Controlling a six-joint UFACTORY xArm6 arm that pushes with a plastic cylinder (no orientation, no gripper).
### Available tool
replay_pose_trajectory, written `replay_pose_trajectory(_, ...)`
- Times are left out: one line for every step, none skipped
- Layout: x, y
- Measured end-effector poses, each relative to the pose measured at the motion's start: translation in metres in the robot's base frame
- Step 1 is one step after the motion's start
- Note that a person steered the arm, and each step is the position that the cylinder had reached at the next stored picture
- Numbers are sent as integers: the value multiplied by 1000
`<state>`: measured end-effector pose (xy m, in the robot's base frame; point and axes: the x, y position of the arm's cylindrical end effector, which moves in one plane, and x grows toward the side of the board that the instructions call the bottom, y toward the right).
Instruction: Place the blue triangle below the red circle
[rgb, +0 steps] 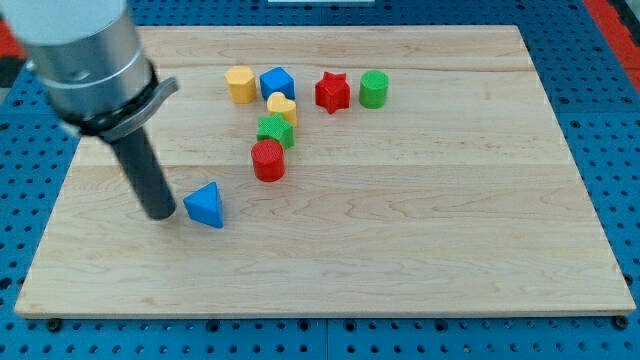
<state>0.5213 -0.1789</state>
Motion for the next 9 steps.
replay_pose_trajectory(9,32)
replay_pose_trajectory(-11,50)
replay_pose_trajectory(-14,52)
replay_pose_trajectory(-17,26)
replay_pose_trajectory(-29,35)
replay_pose_trajectory(-32,55)
replay_pose_trajectory(-37,61)
replay_pose_trajectory(-37,82)
replay_pose_trajectory(-37,95)
